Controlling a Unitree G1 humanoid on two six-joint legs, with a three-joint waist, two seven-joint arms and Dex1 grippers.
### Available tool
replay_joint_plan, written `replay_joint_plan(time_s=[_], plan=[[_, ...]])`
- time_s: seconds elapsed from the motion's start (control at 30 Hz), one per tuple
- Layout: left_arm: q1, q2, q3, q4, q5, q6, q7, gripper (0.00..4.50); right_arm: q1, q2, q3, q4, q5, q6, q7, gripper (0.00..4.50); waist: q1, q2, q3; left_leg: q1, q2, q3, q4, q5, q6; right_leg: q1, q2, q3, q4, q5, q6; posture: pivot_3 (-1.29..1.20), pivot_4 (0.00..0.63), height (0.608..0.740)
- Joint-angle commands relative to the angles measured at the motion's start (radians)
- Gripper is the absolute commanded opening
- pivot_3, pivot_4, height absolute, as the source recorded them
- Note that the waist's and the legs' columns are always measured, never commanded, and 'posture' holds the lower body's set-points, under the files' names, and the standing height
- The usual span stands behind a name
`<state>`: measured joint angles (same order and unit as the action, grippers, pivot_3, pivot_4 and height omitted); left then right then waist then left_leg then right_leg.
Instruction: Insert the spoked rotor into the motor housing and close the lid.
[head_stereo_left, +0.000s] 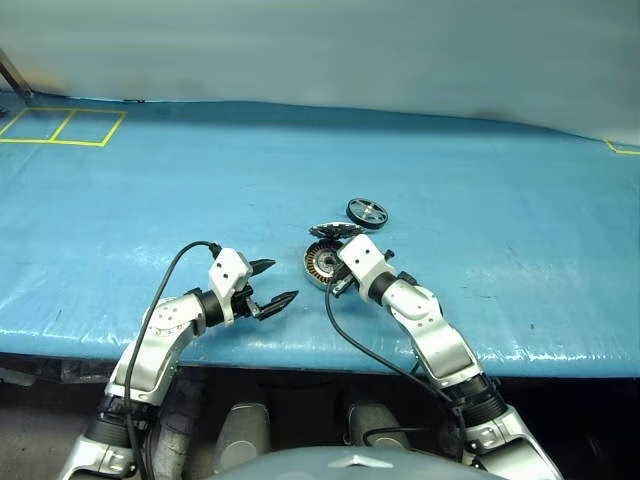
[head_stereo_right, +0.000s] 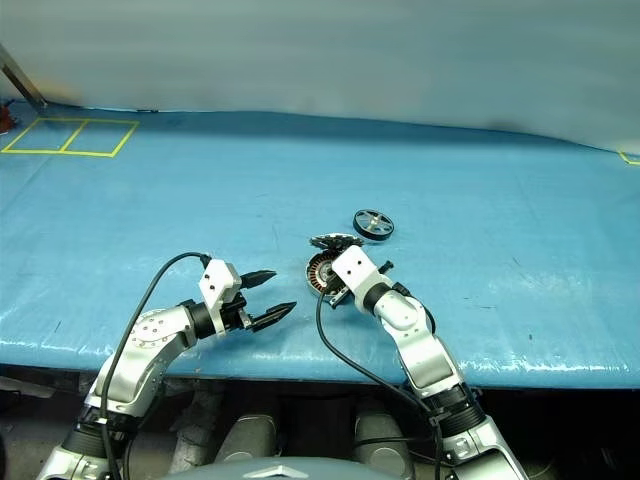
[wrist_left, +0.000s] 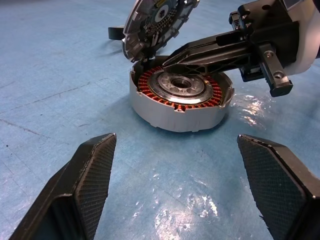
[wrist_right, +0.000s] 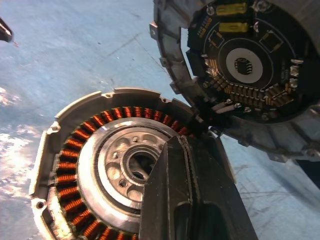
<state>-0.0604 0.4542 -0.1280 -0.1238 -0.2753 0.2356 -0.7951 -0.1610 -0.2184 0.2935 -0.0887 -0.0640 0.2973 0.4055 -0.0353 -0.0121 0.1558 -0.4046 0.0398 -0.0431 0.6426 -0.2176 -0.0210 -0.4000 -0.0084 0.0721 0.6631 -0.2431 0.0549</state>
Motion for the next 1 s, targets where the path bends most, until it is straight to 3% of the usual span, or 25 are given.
replay_joint_plan(time_s=[0.03, 0.17, 0.3, 0.43, 0.57, 0.67, 0.77, 1.0], plan=[[-0.012, -0.002, 0.005, -0.028, -0.007, -0.018, -0.009, 4.16, 0.032, 0.038, -0.035, -0.029, 0.103, -0.069, 0.046, 0.02, -0.003, 0.001, 0.001, 0.000, 0.000, 0.000, -0.001, 0.000, 0.000, -0.001, 0.000, 0.000, 0.000, 0.000, 0.000, 0.00, 0.150, 0.740], [-0.011, -0.001, 0.012, -0.011, -0.009, -0.034, -0.019, 4.16, 0.060, 0.031, -0.068, -0.112, 0.203, -0.052, 0.112, 0.02, -0.003, 0.001, 0.001, -0.004, 0.000, 0.001, -0.002, 0.000, 0.000, -0.006, 0.000, 0.000, 0.000, 0.000, 0.000, 0.00, 0.150, 0.740], [-0.001, 0.000, 0.020, -0.010, -0.012, -0.055, -0.026, 4.16, 0.121, -0.080, -0.127, -0.234, 0.272, 0.060, 0.176, 0.02, 0.001, 0.001, 0.001, -0.008, 0.000, 0.000, -0.001, 0.000, 0.000, -0.010, 0.000, 0.000, 0.000, 0.001, 0.001, 0.00, 0.150, 0.740], [0.003, -0.010, 0.033, -0.021, -0.031, -0.066, -0.021, 4.16, 0.139, -0.196, -0.222, -0.247, 0.259, 0.131, 0.150, 0.02, 0.003, 0.001, 0.001, -0.009, -0.001, 0.001, 0.000, 0.000, 0.000, -0.009, -0.001, 0.000, 0.000, 0.000, 0.000, 0.00, 0.150, 0.740], [0.001, -0.014, 0.032, -0.015, -0.030, -0.081, -0.021, 4.16, -0.005, -0.296, -0.287, -0.123, 0.186, 0.110, 0.110, 0.02, -0.010, 0.003, 0.002, -0.007, 0.001, 0.003, 0.002, 0.000, 0.000, -0.009, 0.000, 0.001, 0.001, 0.000, 0.000, 0.00, 0.150, 0.740], [0.000, -0.021, 0.033, -0.009, -0.025, -0.089, -0.016, 4.16, -0.157, -0.361, -0.219, 0.028, 0.051, -0.026, 0.094, 0.02, -0.020, 0.003, 0.003, -0.006, 0.002, 0.007, 0.003, 0.000, 0.000, -0.010, 0.000, 0.003, 0.001, 0.003, 0.000, 0.00, 0.150, 0.740], [0.004, -0.032, 0.028, -0.008, -0.017, -0.095, -0.006, 4.16, -0.317, -0.342, -0.152, 0.193, 0.005, -0.046, 0.128, 0.59, -0.024, 0.003, 0.003, -0.006, 0.002, 0.008, 0.002, 0.000, 0.001, -0.010, 0.001, 0.004, 0.001, 0.003, 0.000, 0.00, 0.150, 0.740], [0.038, -0.040, 0.039, -0.034, -0.008, -0.098, 0.026, 4.16, -0.598, -0.254, -0.073, 0.593, -0.052, -0.175, 0.186, 2.89, -0.023, 0.003, 0.004, -0.010, 0.002, 0.009, 0.000, -0.002, 0.004, -0.013, 0.002, 0.007, -0.002, 0.009, 0.001, 0.00, 0.150, 0.740]])
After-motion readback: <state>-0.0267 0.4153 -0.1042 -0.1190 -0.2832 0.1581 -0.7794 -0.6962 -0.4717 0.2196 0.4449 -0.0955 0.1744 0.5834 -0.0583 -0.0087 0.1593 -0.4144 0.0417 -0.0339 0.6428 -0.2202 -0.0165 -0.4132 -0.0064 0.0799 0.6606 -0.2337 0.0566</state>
